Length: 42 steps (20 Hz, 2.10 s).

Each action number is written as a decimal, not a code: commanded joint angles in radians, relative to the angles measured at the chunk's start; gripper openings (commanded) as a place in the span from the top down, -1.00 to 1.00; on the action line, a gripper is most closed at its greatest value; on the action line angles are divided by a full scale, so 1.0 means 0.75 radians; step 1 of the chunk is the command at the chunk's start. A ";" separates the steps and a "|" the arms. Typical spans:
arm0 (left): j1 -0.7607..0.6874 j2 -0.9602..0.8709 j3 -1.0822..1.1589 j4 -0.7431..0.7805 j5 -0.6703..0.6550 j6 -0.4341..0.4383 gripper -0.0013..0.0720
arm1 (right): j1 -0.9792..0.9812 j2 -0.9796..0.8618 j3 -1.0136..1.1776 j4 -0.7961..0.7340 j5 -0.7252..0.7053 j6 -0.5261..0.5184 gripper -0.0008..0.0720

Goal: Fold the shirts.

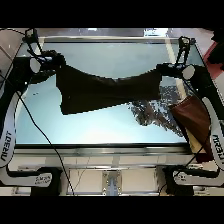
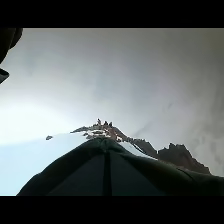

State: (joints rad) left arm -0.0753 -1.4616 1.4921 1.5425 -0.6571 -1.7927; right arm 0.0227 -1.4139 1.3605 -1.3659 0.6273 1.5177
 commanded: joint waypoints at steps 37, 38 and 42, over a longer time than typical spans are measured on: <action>-0.050 -0.177 0.289 0.154 -0.328 0.377 0.94 | 0.135 0.148 -0.365 -0.240 -0.141 0.031 0.91; -0.050 -0.255 0.289 0.176 -0.268 0.330 0.94 | 0.135 0.055 -0.365 -0.230 -0.240 0.082 0.91; -0.048 -0.351 0.302 0.185 -0.077 0.273 -0.68 | 0.132 -0.077 -0.363 -0.183 -0.686 0.293 0.20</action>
State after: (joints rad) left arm -0.1131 -1.6482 1.7126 1.6650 -0.8345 -1.5440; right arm 0.1226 -1.3804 1.1080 -1.5311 0.3756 1.6302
